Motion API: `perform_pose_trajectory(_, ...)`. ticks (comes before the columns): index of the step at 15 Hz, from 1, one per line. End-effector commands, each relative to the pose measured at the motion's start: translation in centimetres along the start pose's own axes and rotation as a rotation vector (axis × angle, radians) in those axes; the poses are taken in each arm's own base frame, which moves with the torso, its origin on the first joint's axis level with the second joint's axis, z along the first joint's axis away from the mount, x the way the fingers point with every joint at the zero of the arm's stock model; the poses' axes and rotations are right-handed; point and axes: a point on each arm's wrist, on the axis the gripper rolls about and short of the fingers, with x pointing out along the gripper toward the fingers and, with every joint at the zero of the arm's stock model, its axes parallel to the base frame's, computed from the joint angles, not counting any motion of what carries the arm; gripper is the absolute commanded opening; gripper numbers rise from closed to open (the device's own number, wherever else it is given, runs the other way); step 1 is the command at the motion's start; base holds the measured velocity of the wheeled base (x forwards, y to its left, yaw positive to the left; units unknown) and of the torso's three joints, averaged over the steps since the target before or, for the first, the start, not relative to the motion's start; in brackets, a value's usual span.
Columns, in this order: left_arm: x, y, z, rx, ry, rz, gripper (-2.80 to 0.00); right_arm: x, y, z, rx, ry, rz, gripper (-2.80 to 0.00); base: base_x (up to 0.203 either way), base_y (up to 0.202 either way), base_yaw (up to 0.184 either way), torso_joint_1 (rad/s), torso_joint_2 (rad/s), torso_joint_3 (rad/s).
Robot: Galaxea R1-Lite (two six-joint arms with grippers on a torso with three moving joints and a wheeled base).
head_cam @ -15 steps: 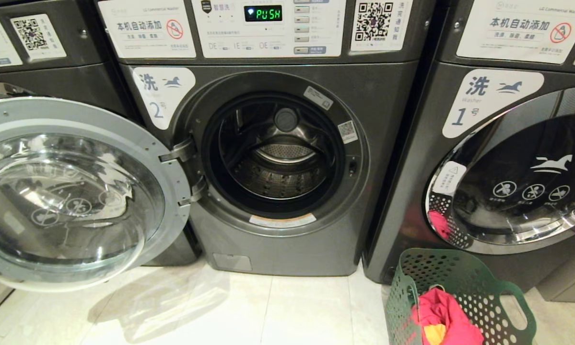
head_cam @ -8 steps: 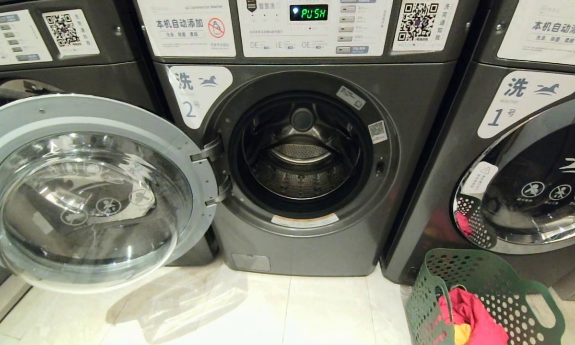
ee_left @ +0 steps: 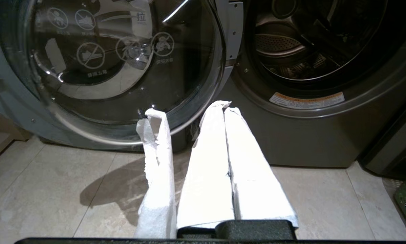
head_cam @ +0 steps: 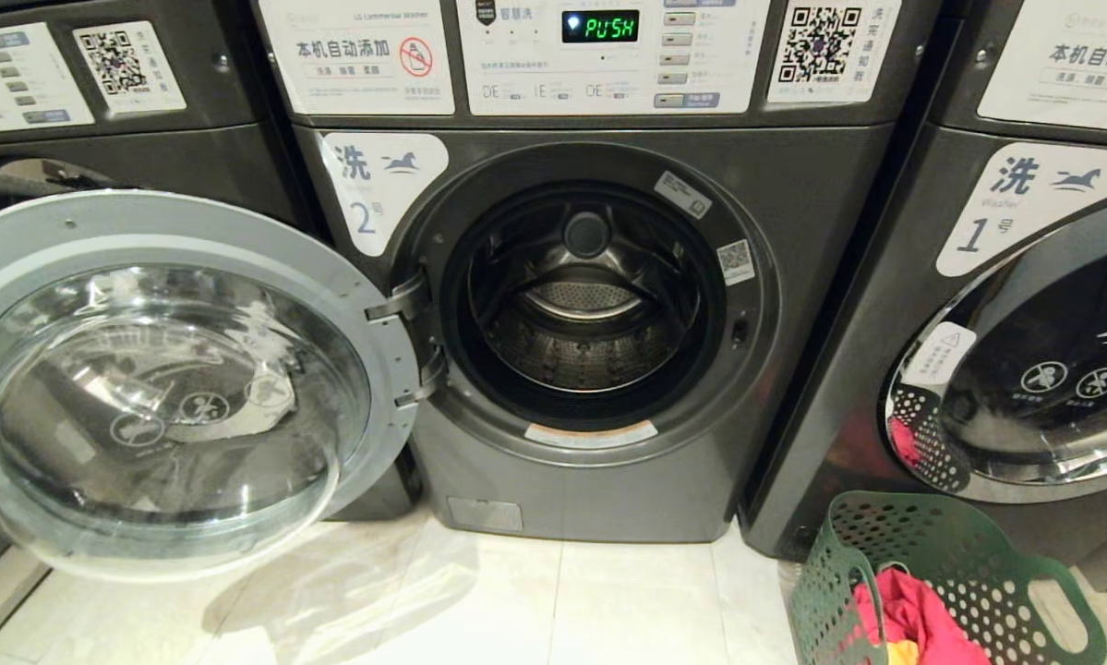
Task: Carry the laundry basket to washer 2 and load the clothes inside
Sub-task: Place the clothes into the washing machine
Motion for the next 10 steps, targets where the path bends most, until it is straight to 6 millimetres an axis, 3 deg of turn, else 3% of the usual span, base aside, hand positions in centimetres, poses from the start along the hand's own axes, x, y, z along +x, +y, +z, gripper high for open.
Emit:
perform_pose_trajectory(1,0.21,0.01,-1.14,0.0,0.041,0.001,-2.8,0.0,0.0,-0.02,-0.001,0.001,0.001,-2.8,0.192,0.0,0.001,0.011,0.0,0.006)
perform_pose_trajectory(7,0.21,0.01,-1.13,0.0,0.04,0.0,-2.8,0.0,0.0,-0.02,-0.001,0.001,0.002,-2.8,0.189,0.0,0.0,0.002,0.0,0.003)
perform_pose_trajectory(10,0.21,0.01,-1.13,-0.001,0.04,0.002,-2.8,0.0,0.0,-0.02,0.001,0.001,0.0,-2.8,0.033,0.0,0.004,0.006,0.0,0.001)
